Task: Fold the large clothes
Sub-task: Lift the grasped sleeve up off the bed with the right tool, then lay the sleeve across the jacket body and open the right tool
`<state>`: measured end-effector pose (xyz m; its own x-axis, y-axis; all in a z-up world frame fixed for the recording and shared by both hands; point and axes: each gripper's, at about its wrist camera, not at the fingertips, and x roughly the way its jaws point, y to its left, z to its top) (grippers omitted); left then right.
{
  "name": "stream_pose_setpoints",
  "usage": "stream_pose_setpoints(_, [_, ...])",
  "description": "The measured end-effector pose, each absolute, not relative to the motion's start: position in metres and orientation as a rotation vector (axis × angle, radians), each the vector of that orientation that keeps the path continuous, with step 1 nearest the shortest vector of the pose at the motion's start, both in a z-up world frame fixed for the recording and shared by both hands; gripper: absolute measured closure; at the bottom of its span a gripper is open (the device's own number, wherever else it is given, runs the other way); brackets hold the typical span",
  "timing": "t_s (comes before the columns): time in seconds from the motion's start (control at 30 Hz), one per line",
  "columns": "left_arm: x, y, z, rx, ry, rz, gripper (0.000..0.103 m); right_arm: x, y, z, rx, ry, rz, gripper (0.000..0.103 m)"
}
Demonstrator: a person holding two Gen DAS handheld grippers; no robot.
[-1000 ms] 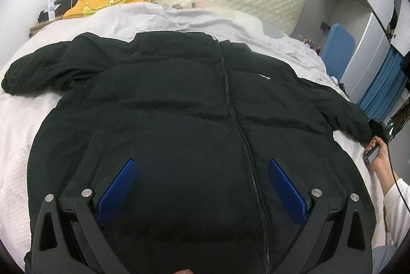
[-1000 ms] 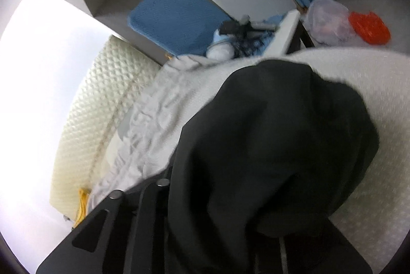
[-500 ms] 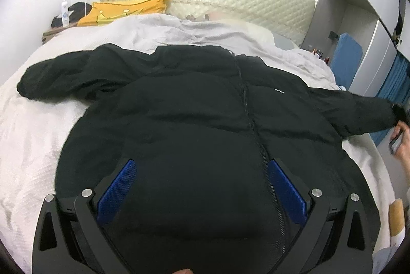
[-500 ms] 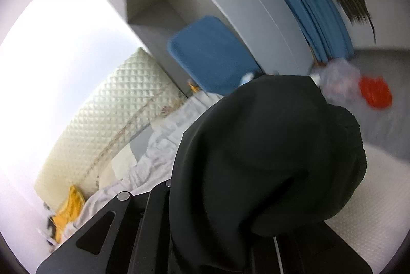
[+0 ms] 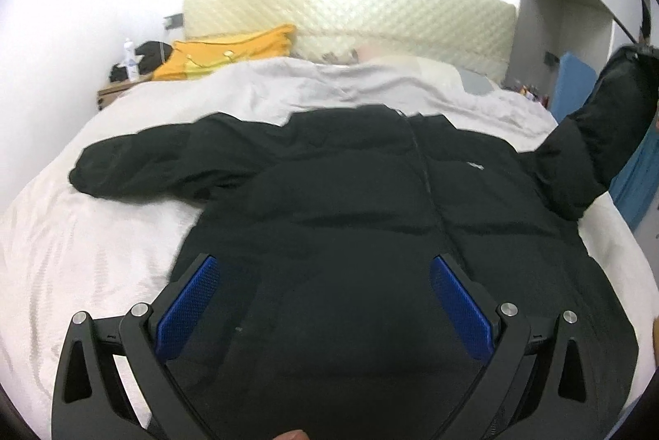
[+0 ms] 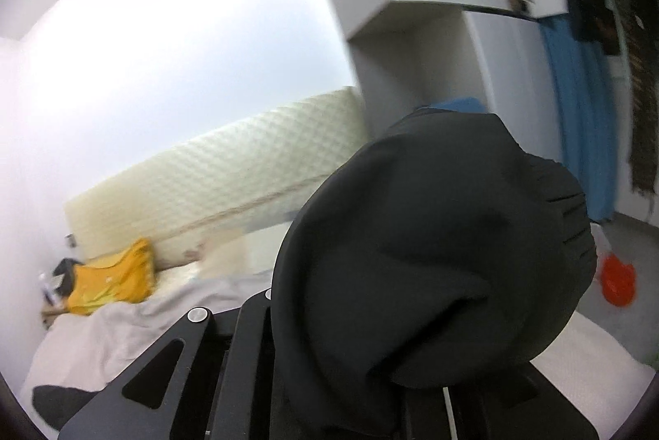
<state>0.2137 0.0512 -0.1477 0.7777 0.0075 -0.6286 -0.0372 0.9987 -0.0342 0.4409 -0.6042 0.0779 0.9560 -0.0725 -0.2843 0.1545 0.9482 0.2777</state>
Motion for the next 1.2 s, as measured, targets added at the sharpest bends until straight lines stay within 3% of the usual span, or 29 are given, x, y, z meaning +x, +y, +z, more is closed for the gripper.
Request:
stream_pose_setpoints(0.37, [0.202,0.092,-0.138,-0.044,0.632,0.066,0.001,0.459,-0.432,0.08,0.157,0.305,0.101,0.092])
stream_pose_setpoints(0.8, [0.207,0.137,-0.152,-0.111,0.63,0.09,0.001,0.476,-0.255,-0.042,0.041,0.505,0.316,0.092])
stream_pose_setpoints(1.2, [0.211,0.146,-0.161,-0.173,0.65,0.064,0.001,0.453,-0.185,-0.141,-0.18,0.673,0.382,0.085])
